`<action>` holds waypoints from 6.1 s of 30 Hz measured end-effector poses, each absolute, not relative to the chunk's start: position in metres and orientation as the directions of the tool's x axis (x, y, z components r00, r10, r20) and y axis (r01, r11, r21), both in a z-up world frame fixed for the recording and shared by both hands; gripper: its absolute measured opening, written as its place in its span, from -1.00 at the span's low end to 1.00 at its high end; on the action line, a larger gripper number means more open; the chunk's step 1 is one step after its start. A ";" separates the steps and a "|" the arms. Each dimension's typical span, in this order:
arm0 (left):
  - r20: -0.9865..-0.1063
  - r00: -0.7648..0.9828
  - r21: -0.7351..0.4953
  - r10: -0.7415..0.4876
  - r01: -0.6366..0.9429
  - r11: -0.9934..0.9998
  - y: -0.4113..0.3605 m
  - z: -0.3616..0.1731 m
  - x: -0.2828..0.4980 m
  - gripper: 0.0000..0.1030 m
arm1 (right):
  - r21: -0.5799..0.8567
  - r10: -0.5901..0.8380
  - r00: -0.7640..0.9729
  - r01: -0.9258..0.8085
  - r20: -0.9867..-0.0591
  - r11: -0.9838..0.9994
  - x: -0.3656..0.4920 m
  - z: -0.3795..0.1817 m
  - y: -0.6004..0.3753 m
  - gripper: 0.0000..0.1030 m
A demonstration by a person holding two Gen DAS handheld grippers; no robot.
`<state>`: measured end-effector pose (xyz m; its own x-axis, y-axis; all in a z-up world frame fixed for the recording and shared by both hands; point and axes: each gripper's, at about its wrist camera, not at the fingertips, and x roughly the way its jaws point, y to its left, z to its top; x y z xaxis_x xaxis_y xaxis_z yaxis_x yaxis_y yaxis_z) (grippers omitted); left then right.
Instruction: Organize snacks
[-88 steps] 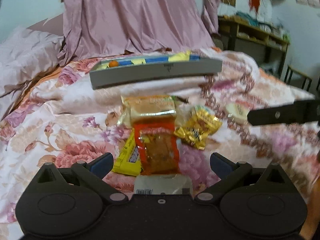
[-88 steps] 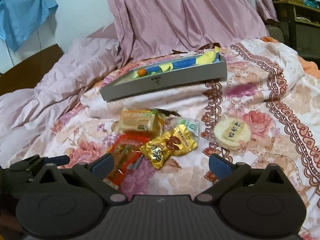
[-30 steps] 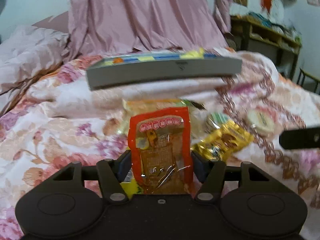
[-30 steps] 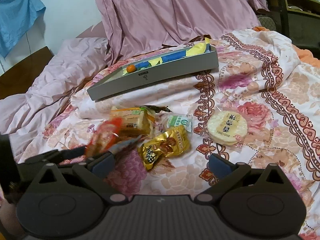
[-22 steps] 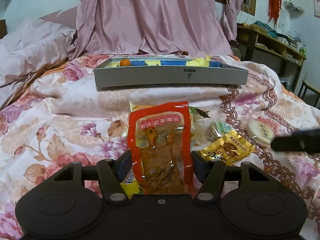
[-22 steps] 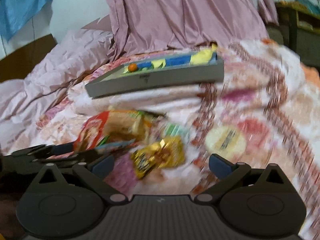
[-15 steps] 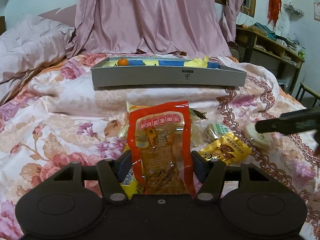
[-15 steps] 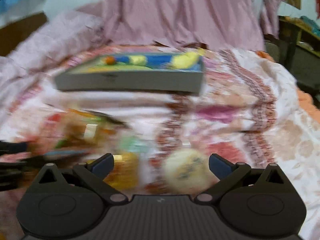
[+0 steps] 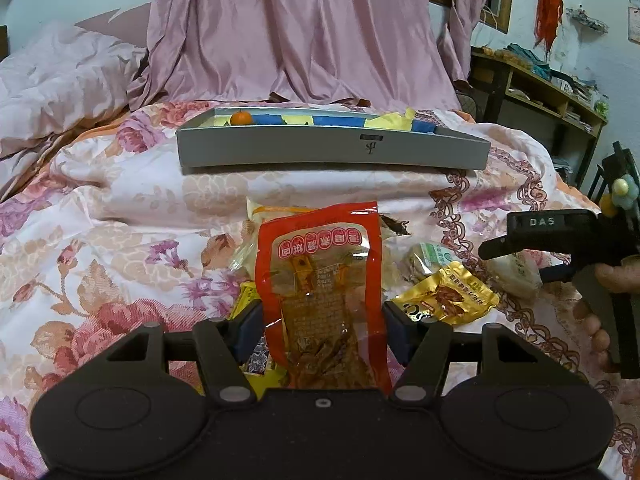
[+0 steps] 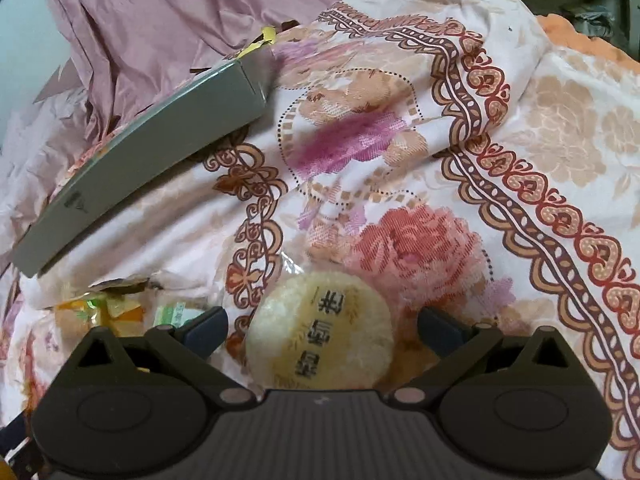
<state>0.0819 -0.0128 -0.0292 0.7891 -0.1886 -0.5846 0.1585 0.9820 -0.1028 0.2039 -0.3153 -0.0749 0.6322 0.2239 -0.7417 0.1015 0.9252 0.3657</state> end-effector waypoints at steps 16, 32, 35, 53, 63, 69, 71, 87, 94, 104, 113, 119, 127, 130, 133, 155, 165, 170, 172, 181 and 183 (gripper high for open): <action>-0.584 0.790 -0.108 -0.185 0.151 0.983 -0.013 -0.030 0.083 0.26 | 0.270 0.230 0.702 -0.055 -0.674 0.961 0.181 -0.036 -0.291 0.50; -0.470 0.868 -0.095 -0.161 0.132 0.987 -0.002 -0.004 0.062 0.26 | 0.203 0.400 0.770 -0.345 -0.497 0.916 0.098 0.015 -0.237 0.50; -0.439 0.885 -0.070 -0.153 0.136 0.988 -0.002 0.002 0.056 0.26 | 0.197 0.397 0.778 -0.345 -0.487 0.918 0.092 0.018 -0.236 0.50; -0.404 0.905 -0.101 -0.133 0.101 0.990 0.003 0.006 0.065 0.25 | 0.217 0.391 0.804 -0.326 -0.449 0.920 0.095 0.020 -0.244 0.51; -0.385 0.913 -0.101 -0.136 0.105 0.989 0.003 0.012 0.081 0.25 | 0.183 0.378 0.838 -0.331 -0.395 0.926 0.100 0.029 -0.243 0.51; -0.369 0.919 -0.103 -0.137 0.105 0.989 0.005 0.016 0.092 0.25 | 0.155 0.357 0.867 -0.323 -0.347 0.934 0.114 0.036 -0.244 0.51; -0.362 0.922 -0.110 -0.139 0.106 0.988 0.006 0.018 0.098 0.25 | 0.165 0.355 0.873 -0.317 -0.335 0.934 0.117 0.037 -0.246 0.51; -0.260 0.956 -0.137 -0.134 0.101 0.985 0.011 0.038 0.151 0.25 | 0.175 0.328 0.912 -0.291 -0.245 0.940 0.161 0.048 -0.242 0.51; -0.221 0.968 -0.158 -0.122 0.088 0.984 0.022 0.048 0.178 0.26 | 0.182 0.318 0.929 -0.285 -0.188 0.941 0.199 0.060 -0.237 0.51; -0.176 0.979 -0.170 -0.104 0.074 0.983 0.036 0.057 0.237 0.26 | 0.194 0.282 0.942 -0.247 -0.183 0.949 0.255 0.061 -0.244 0.51; -0.252 0.961 -0.178 -0.111 0.066 0.982 0.035 0.032 0.280 0.26 | 0.186 0.263 0.920 -0.215 -0.290 0.959 0.295 0.037 -0.243 0.51; -0.285 0.953 -0.180 -0.106 0.055 0.982 0.035 0.015 0.291 0.27 | 0.185 0.248 0.897 -0.191 -0.366 0.964 0.308 0.016 -0.242 0.51; -0.339 0.932 -0.163 -0.126 0.074 0.984 0.031 0.005 0.299 0.25 | 0.188 0.235 0.874 -0.169 -0.424 0.968 0.314 0.000 -0.245 0.51; -0.373 0.919 -0.131 -0.124 0.080 0.988 0.025 -0.001 0.302 0.25 | 0.194 0.237 0.866 -0.166 -0.441 0.967 0.318 -0.005 -0.246 0.51; -0.393 0.911 -0.120 -0.126 0.085 0.989 0.023 -0.006 0.303 0.24 | 0.175 0.229 0.866 -0.167 -0.444 0.970 0.319 -0.008 -0.245 0.51; -0.416 0.905 0.010 -0.084 0.097 0.995 0.005 -0.006 0.303 0.59 | 0.061 0.202 0.878 -0.195 -0.434 0.979 0.316 -0.009 -0.229 0.70; -0.391 0.915 0.005 -0.102 0.113 0.994 -0.002 0.018 0.291 0.99 | 0.147 0.241 0.897 -0.200 -0.370 0.969 0.298 0.023 -0.240 0.98; -0.426 0.900 0.001 -0.095 0.105 0.994 -0.004 0.026 0.273 0.99 | 0.207 0.257 0.904 -0.195 -0.343 0.959 0.273 0.043 -0.250 1.00; -0.453 0.887 -0.028 -0.095 0.092 0.995 -0.001 0.026 0.261 0.99 | 0.213 0.263 0.903 -0.198 -0.340 0.957 0.259 0.047 -0.253 1.00; -0.490 0.863 -0.017 -0.124 0.133 0.991 -0.007 0.023 0.180 0.99 | 0.166 0.290 0.891 -0.246 -0.349 0.955 0.176 0.046 -0.244 1.00; -0.505 0.853 -0.022 -0.134 0.143 0.990 -0.007 0.019 0.163 0.99 | 0.147 0.289 0.888 -0.252 -0.359 0.957 0.163 0.043 -0.242 1.00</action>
